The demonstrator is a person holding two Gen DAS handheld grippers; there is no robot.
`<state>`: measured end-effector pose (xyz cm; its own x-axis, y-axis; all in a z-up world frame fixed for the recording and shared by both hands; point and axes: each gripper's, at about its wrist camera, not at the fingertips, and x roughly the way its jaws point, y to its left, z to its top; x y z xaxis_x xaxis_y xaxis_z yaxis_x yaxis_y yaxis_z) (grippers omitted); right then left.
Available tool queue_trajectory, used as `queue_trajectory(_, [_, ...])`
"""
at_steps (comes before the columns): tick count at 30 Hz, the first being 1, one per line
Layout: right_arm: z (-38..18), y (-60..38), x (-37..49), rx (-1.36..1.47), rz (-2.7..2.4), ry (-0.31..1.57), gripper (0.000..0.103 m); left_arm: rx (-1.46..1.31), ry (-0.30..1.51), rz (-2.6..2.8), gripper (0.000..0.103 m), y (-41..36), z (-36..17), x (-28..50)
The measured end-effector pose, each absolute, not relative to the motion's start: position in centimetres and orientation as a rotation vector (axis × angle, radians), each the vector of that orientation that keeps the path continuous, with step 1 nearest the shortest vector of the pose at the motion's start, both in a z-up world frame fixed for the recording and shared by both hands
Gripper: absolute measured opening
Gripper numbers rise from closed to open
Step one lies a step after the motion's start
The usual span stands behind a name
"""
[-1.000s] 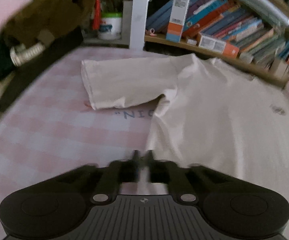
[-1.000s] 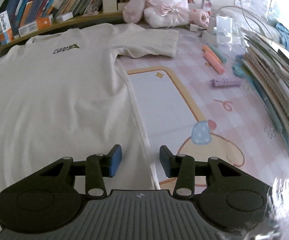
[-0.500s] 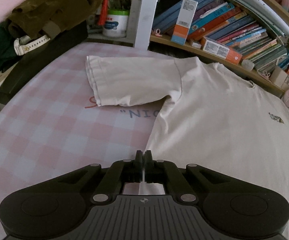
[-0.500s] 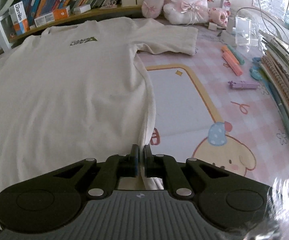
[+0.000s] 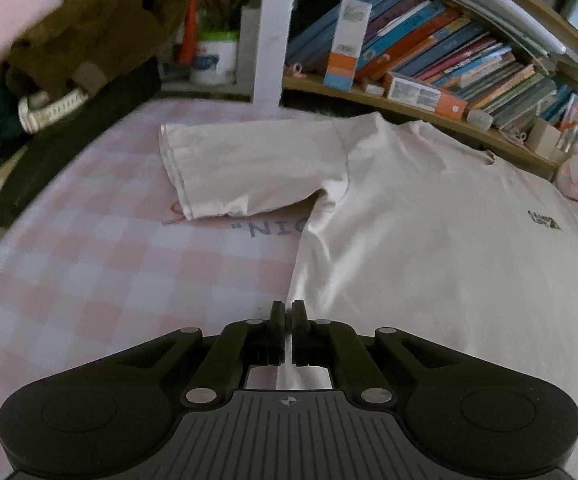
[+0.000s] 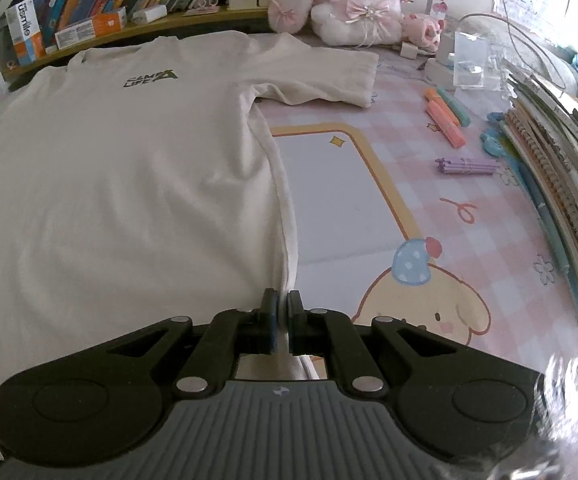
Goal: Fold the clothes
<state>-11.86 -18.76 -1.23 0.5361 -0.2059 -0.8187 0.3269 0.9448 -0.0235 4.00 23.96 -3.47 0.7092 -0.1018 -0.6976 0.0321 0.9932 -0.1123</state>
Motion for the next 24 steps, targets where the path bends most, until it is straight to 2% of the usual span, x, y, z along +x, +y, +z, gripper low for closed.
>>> queue_trajectory(1, [-1.1, -18.7, -11.9, 0.139, -0.326, 0.952, 0.010, -0.081, 0.769, -0.086, 0.005, 23.7, -3.2, 3.7])
queue_trajectory(3, [-0.8, -18.4, -12.0, 0.137, -0.341, 0.941, 0.024, -0.049, 0.750, -0.107, 0.005, 23.2, -2.5, 2.9])
queue_trajectory(6, [0.0, -18.1, -12.1, 0.139, -0.349, 0.914, 0.037, -0.013, 0.733, -0.143, 0.014, 22.5, -1.6, 1.9])
queue_trajectory(12, [0.9, -17.0, -12.2, 0.189, -0.376, 0.881, 0.055, 0.006, 0.737, -0.195, 0.044, 21.1, -0.9, -0.2])
queue_trajectory(14, [1.0, -16.5, -12.2, 0.196, -0.383, 0.874, 0.058, 0.010, 0.734, -0.211, 0.059, 20.6, -0.8, -1.0])
queue_trajectory(17, [1.1, -15.7, -12.1, 0.204, -0.392, 0.863, 0.061, 0.022, 0.729, -0.238, 0.075, 19.6, -0.7, -2.0])
queue_trajectory(20, [1.2, -14.8, -12.4, 0.195, -0.392, 0.854, 0.066, 0.039, 0.730, -0.253, 0.084, 18.4, -0.6, -2.9])
queue_trajectory(24, [1.3, -13.8, -12.8, 0.195, -0.390, 0.847, 0.072, 0.075, 0.722, -0.292, 0.088, 16.7, -0.5, -3.9])
